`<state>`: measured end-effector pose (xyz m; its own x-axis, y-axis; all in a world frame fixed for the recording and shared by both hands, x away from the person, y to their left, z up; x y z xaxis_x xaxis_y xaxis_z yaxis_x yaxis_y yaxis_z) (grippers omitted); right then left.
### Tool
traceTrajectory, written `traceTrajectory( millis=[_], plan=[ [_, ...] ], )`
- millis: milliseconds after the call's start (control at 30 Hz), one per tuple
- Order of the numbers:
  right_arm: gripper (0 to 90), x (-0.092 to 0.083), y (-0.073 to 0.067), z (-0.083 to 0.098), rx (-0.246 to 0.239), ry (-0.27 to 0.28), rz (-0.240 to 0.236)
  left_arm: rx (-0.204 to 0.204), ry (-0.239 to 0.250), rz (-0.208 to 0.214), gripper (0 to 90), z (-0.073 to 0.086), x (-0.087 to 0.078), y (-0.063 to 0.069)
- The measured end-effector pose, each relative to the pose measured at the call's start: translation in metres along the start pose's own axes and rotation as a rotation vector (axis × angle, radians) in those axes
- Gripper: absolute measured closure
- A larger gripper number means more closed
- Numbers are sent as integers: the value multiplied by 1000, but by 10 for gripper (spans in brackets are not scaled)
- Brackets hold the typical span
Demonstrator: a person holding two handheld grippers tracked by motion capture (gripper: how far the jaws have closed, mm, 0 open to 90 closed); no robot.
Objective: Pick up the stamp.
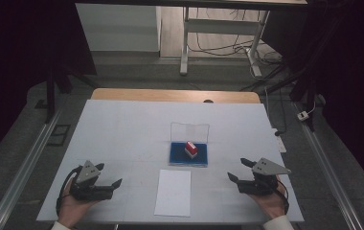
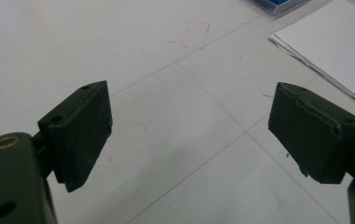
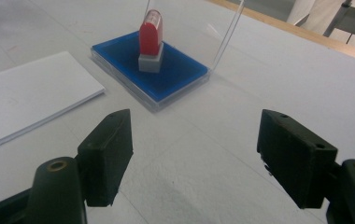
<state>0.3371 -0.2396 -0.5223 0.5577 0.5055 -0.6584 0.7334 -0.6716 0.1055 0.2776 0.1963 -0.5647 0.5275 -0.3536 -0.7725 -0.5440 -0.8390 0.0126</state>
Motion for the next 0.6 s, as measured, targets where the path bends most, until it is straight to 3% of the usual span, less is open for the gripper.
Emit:
traceTrajectory(
  millis=[600],
  plan=[
    [267, 12, -12, -34, -15, -3, -22, 6, -8, 9, 147, 2, 3, 2]
  ],
)
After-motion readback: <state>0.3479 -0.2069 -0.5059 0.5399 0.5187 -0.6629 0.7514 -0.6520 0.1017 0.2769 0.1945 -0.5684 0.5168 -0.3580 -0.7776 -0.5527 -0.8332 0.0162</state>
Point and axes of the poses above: each handheld gripper's, and its own axes: x roughly forward along the jaws, z roughly out of its underside, y roughly to its right, the point moved 8 cm from there along x, roughly forward along the jaws, and after that the axes turned 12 degrees about -y, right-handed, at the moved point
